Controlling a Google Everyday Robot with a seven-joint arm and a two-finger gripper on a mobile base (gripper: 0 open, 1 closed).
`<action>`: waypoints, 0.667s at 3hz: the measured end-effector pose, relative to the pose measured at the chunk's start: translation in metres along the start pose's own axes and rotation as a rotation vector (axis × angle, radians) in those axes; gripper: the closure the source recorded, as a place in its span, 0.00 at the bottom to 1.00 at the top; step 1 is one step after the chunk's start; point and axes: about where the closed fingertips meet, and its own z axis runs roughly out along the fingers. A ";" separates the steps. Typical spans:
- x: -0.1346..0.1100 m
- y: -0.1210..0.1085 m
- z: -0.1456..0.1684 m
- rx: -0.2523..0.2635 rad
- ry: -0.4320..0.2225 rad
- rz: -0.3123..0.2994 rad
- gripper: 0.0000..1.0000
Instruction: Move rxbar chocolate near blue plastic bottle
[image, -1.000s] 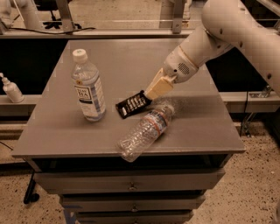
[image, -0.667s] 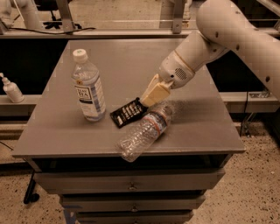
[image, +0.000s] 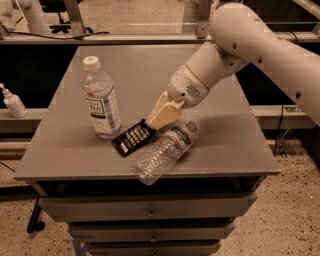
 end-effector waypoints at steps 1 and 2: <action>-0.009 -0.003 0.006 0.007 -0.017 -0.005 1.00; -0.014 -0.005 0.010 0.005 -0.024 -0.006 1.00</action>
Offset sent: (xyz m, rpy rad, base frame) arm 0.0099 0.0237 0.0008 0.0348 -0.0072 -0.0094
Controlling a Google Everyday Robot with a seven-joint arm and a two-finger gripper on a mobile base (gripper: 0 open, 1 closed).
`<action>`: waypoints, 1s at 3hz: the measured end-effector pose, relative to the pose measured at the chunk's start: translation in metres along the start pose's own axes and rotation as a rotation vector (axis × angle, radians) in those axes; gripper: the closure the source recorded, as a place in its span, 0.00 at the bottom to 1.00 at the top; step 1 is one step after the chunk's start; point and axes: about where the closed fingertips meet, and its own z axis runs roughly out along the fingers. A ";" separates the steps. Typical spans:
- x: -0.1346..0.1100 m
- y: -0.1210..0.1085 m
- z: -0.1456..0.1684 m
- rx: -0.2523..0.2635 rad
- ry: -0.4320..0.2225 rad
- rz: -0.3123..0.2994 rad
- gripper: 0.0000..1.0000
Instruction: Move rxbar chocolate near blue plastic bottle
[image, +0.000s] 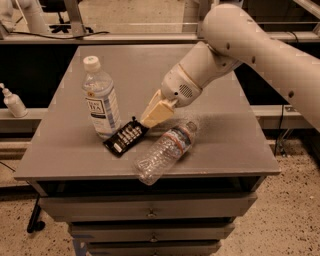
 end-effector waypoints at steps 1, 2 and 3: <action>-0.004 -0.003 0.004 -0.004 -0.006 0.002 0.83; -0.006 -0.005 0.008 -0.006 -0.011 0.004 0.60; -0.008 -0.007 0.008 -0.007 -0.014 0.003 0.36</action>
Offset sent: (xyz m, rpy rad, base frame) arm 0.0072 0.0110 -0.0016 0.0164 0.0085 -0.0083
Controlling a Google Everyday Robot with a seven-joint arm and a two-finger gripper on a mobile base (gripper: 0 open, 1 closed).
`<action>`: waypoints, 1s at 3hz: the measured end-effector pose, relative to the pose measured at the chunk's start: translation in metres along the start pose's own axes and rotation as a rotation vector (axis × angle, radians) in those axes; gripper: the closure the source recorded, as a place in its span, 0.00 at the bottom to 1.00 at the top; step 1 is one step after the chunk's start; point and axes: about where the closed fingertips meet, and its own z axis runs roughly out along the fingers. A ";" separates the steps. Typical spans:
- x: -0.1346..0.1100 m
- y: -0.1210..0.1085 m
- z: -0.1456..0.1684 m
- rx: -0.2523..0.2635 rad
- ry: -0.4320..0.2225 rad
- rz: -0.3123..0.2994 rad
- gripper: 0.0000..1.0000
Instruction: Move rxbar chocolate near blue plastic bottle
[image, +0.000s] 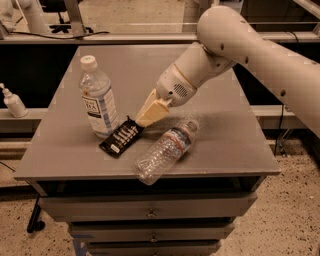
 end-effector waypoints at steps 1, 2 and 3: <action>-0.001 -0.003 -0.003 0.003 -0.002 0.000 0.13; -0.002 -0.007 -0.009 0.013 -0.007 0.000 0.00; -0.006 -0.026 -0.034 0.061 -0.032 -0.008 0.00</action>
Offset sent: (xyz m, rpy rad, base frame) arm 0.0170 -0.0135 0.0135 0.0081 -0.0214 -0.0274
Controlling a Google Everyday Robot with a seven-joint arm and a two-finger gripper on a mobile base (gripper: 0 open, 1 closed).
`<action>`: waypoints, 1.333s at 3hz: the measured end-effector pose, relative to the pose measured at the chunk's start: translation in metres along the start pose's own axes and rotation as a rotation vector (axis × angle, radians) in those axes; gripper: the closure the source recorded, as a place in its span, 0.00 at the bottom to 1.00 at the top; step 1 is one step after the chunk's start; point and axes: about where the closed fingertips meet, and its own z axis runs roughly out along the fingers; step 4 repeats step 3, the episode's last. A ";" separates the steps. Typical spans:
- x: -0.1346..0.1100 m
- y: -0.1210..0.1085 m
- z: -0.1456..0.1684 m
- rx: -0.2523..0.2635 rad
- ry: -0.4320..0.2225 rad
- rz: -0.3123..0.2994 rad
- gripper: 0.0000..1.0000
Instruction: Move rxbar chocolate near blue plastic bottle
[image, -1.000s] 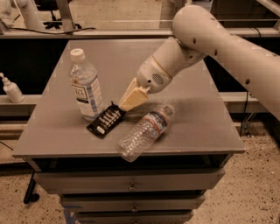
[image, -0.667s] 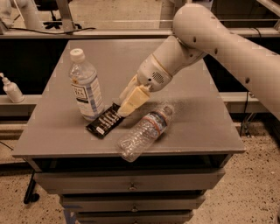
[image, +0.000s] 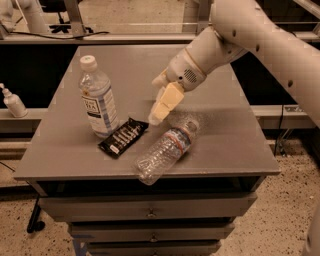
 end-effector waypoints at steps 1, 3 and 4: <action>-0.001 -0.041 -0.045 0.102 -0.075 -0.014 0.00; -0.016 -0.073 -0.110 0.259 -0.197 -0.053 0.00; -0.016 -0.073 -0.110 0.259 -0.197 -0.053 0.00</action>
Offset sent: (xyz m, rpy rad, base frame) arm 0.1259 -0.1262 0.1197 0.2645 -0.3534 -0.3144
